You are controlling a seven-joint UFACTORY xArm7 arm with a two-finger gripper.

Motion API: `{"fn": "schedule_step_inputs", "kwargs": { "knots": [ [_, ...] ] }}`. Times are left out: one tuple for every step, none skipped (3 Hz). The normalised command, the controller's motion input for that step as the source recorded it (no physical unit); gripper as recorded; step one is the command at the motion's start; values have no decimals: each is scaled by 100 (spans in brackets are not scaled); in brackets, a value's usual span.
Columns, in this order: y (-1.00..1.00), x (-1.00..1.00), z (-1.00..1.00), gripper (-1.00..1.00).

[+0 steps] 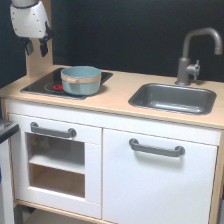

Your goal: Place the pot in the sink

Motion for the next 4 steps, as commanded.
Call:
{"fn": "schedule_step_inputs", "kwargs": {
  "knots": [
    [-30,100,-86,100],
    [-62,100,-43,63],
    [-21,18,-100,76],
    [12,55,-90,1]
  ]
}}
